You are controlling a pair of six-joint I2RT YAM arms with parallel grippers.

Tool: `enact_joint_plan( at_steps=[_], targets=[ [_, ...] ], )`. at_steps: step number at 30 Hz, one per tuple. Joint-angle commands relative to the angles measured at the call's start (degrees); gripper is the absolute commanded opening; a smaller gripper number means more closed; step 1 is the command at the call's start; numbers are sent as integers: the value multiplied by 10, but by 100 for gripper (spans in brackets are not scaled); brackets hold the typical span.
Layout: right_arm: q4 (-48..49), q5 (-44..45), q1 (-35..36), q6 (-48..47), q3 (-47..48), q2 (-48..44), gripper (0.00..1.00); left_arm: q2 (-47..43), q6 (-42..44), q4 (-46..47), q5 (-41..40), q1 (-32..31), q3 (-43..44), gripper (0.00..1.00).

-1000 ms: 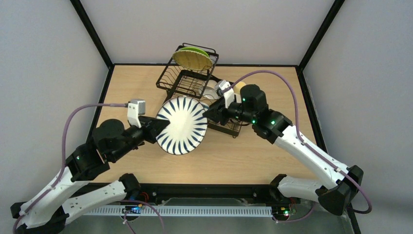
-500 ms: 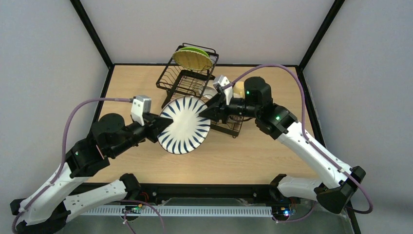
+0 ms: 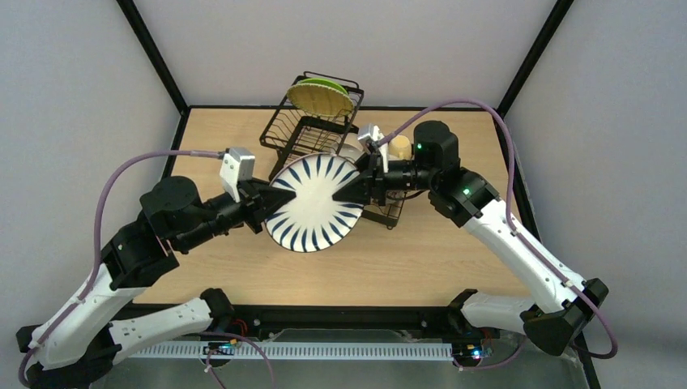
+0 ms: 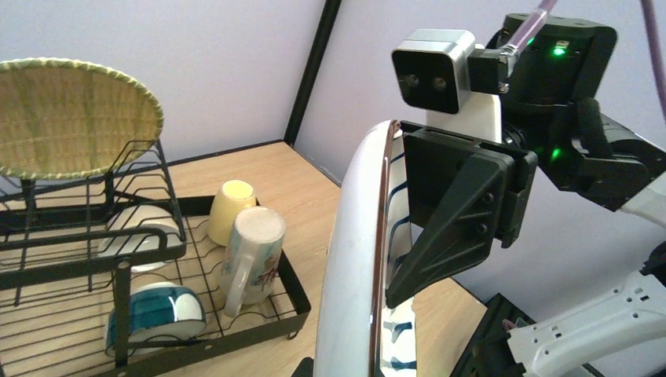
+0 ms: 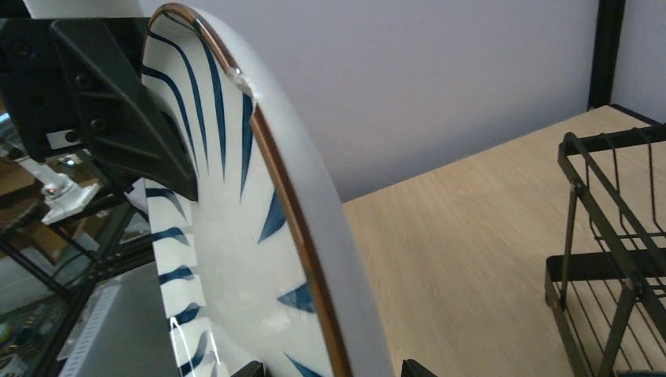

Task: Load the mixed dishes into the dish rack
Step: Pass from the left arm to the right

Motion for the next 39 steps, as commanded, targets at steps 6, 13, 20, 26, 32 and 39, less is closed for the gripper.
enact_joint_plan(
  at_steps=[6,13,20,26,32,39],
  targets=[
    [37,-96,-24,42,5,8,86,9,16,90,52,-3,51,2],
    [70,-148,-33,74,4,19,37,12,15,104,46,-3,56,2],
    [84,-173,-35,89,2,16,0,27,10,115,57,-3,62,2],
    [97,-180,-36,97,-2,5,0,38,-2,107,41,-3,71,9],
    [113,-166,-40,104,-6,-12,0,33,-18,86,-16,-3,72,58],
    [124,-146,-41,105,-2,-21,0,26,-32,69,-48,-3,66,79]
  ],
)
